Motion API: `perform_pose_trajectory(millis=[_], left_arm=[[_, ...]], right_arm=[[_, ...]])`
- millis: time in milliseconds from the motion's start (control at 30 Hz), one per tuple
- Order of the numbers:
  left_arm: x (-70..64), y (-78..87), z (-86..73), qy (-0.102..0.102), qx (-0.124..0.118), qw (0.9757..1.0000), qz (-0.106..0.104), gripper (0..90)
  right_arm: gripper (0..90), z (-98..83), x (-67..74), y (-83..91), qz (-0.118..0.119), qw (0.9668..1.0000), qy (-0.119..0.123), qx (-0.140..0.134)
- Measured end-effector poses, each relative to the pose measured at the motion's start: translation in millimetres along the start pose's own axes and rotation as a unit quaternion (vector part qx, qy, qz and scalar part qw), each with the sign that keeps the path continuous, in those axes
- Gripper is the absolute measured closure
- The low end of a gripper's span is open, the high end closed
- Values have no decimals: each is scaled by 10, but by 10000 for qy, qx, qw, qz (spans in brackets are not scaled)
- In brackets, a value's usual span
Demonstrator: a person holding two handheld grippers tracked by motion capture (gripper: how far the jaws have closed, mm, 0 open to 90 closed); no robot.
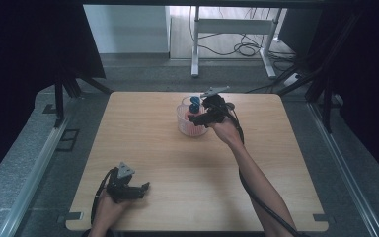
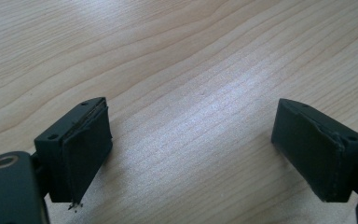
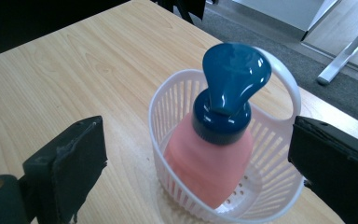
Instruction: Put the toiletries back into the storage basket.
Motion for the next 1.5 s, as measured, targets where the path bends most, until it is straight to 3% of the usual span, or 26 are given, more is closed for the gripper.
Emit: perform_pose_trajectory(millis=[767,1500], left_arm=[[-1,0,2,-10,6,10000,-1,114],[-4,0,2,0,6,10000,12,115]], right_arm=[[20,-177,102,313,104,9998,147,51],[13,-463,298,523,259,9987,379,234]])
Point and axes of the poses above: each handheld gripper's, and its own axes: y roughly backward along the jaws, z roughly out of its top, x roughly to its left, the point moved 3 cm from there along -y, roughly forward along the jaws, and after that the axes turned 15 degrees about -y, right-handed, at the moved point
